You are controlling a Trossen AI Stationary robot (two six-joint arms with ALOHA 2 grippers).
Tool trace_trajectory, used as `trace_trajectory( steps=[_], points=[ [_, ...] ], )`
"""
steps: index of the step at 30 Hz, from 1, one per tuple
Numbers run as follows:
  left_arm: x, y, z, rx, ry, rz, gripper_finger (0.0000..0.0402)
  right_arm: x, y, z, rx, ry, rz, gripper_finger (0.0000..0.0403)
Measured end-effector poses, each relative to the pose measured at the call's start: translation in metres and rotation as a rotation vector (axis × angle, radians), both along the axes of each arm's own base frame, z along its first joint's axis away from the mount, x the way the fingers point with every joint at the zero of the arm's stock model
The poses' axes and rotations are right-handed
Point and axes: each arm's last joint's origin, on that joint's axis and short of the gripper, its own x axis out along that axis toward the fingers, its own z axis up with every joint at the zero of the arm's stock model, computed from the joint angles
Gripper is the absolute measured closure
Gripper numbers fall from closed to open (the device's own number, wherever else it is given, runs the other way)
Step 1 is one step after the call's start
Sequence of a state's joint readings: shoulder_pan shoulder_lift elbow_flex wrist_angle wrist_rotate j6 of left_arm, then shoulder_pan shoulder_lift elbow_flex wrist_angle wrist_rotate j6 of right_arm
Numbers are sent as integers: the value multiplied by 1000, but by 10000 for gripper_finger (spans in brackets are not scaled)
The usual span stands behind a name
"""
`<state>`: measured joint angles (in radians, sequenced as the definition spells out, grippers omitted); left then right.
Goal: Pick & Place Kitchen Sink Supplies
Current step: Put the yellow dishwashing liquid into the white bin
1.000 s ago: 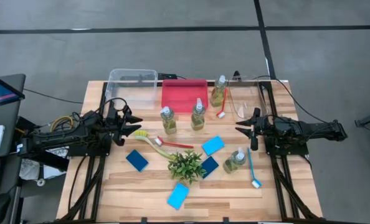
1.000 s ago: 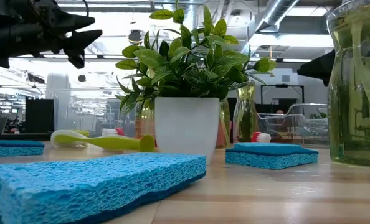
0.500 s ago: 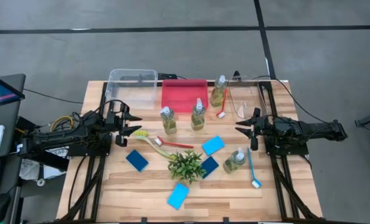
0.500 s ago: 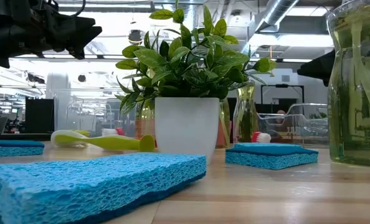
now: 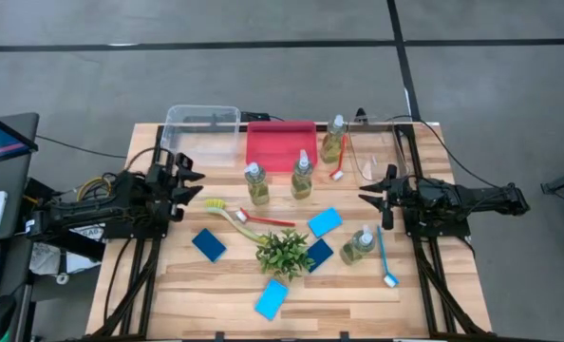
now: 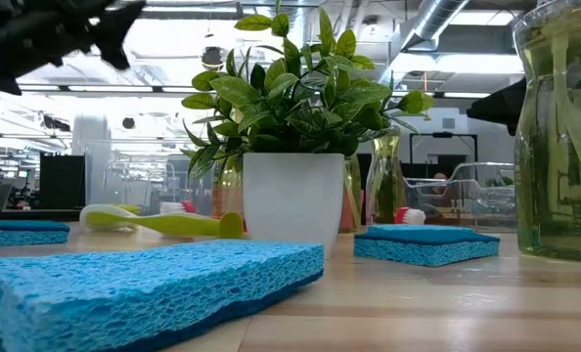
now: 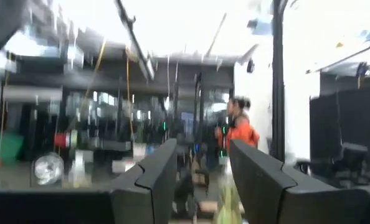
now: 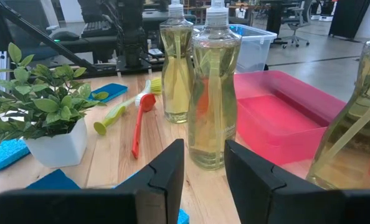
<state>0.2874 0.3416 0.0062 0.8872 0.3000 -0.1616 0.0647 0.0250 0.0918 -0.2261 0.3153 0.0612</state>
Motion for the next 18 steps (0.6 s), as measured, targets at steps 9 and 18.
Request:
trace_trajectory(
  steps=[9, 18],
  points=[
    [-12, -3, 16, 106, -203, 33, 252, 0, -5, 0, -90, 22, -40, 294],
    [-15, -3, 19, 48, -255, 32, 252, 0, -6, 1, -41, 2, -65, 294]
  ],
)
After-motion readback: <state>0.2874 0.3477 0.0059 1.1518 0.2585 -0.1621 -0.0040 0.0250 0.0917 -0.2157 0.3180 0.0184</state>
